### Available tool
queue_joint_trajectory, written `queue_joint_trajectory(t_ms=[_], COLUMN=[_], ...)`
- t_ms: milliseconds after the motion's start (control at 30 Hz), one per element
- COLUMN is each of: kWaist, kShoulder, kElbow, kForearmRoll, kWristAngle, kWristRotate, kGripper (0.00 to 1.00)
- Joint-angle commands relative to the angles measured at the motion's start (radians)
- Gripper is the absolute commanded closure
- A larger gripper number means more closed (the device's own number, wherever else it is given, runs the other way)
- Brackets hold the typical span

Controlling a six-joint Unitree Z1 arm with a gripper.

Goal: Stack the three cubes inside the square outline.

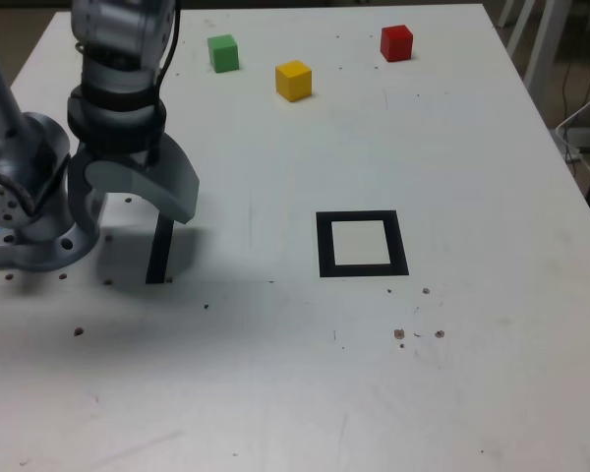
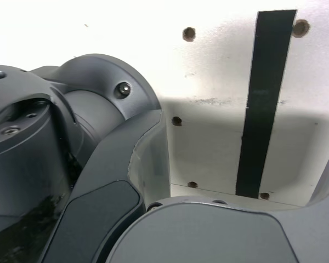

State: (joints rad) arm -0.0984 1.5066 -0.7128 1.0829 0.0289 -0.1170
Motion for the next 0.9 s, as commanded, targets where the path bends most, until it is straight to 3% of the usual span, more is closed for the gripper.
queue_joint_trajectory(t_ms=[0, 867], kWaist=[0.000, 0.266], kShoulder=[0.009, 0.145], kElbow=[-0.018, -0.340], kForearmRoll=[0.013, 0.170], kWristAngle=[0.002, 0.055], kWristRotate=[0.007, 0.280], kGripper=[0.01, 0.01])
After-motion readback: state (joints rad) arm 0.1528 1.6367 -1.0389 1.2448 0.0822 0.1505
